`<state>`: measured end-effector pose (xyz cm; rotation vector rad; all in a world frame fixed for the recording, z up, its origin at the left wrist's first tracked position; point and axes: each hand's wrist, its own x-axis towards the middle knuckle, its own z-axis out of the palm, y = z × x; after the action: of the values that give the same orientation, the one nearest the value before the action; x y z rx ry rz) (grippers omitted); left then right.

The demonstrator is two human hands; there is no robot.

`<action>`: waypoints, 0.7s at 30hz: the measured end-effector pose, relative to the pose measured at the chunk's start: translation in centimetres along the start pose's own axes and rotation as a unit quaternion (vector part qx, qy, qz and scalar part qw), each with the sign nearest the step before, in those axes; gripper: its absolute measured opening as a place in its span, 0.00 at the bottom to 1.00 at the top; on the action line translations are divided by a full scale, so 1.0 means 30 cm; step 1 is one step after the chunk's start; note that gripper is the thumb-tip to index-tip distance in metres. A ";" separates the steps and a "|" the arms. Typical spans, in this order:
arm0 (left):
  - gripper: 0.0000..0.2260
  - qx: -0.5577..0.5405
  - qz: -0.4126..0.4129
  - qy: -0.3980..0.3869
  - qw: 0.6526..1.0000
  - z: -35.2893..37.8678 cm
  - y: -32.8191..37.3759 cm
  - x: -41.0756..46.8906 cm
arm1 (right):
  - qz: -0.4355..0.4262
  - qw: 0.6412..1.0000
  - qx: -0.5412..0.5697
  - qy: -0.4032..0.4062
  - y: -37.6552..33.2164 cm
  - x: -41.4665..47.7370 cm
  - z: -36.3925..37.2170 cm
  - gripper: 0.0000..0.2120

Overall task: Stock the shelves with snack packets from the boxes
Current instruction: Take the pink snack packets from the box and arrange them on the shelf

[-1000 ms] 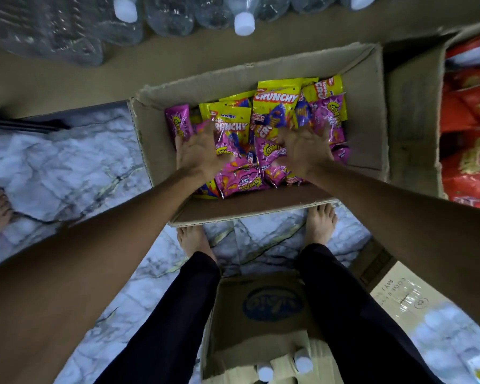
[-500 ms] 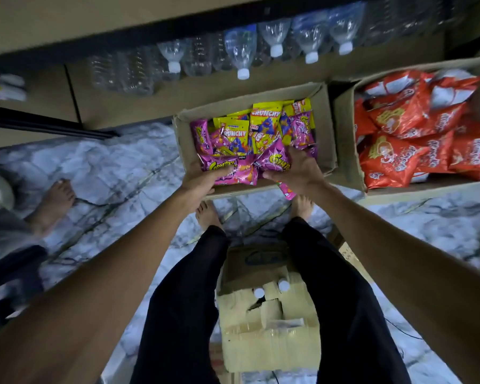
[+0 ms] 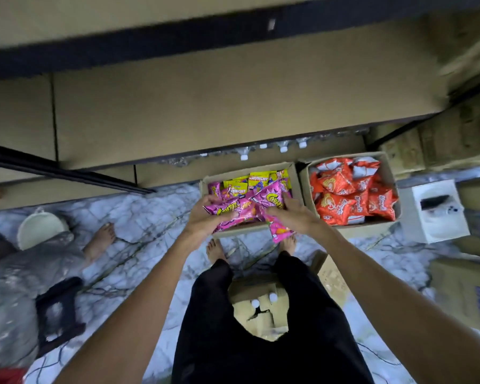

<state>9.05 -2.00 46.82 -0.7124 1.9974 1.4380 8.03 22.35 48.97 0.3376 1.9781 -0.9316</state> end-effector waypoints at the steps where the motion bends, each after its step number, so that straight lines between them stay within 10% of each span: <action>1: 0.22 0.006 0.009 -0.012 1.000 -0.021 0.038 -0.046 | -0.009 1.000 -0.004 0.001 -0.022 -0.054 -0.019 0.43; 21: 0.26 0.129 0.180 -0.013 0.975 -0.242 0.460 -0.410 | -0.192 0.980 0.008 0.055 -0.291 -0.485 -0.274 0.56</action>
<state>6.84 -3.95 66.46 -0.2247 2.3211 1.3306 6.30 24.10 67.65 0.0110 2.1813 -1.1932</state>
